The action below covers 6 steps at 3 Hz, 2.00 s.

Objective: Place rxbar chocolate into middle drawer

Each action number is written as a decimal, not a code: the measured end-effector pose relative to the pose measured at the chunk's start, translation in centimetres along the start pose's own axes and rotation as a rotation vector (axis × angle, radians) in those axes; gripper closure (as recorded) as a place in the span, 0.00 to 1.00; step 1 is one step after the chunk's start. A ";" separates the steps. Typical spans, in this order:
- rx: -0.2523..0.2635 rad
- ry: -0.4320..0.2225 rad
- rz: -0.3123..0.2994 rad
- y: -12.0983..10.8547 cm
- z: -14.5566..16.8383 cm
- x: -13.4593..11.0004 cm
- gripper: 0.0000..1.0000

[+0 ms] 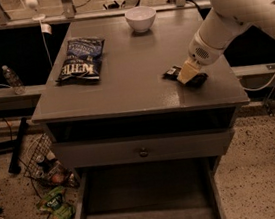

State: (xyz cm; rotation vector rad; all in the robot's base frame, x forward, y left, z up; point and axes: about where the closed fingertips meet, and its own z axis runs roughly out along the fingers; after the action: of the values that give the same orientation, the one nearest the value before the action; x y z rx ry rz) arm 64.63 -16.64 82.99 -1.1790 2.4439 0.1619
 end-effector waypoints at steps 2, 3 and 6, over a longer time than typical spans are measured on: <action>-0.058 -0.016 -0.267 6.9 -9.4 1.2 1.00; -0.195 -0.020 -0.441 10.7 -11.3 4.5 1.00; -0.331 -0.064 -0.446 11.7 -5.1 11.9 1.00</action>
Offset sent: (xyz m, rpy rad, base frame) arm -0.1655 0.0104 0.1236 -0.0952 -0.0444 0.4849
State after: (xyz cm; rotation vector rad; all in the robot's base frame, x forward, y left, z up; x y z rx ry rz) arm 47.41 -19.24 81.77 -1.7966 2.0859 0.4736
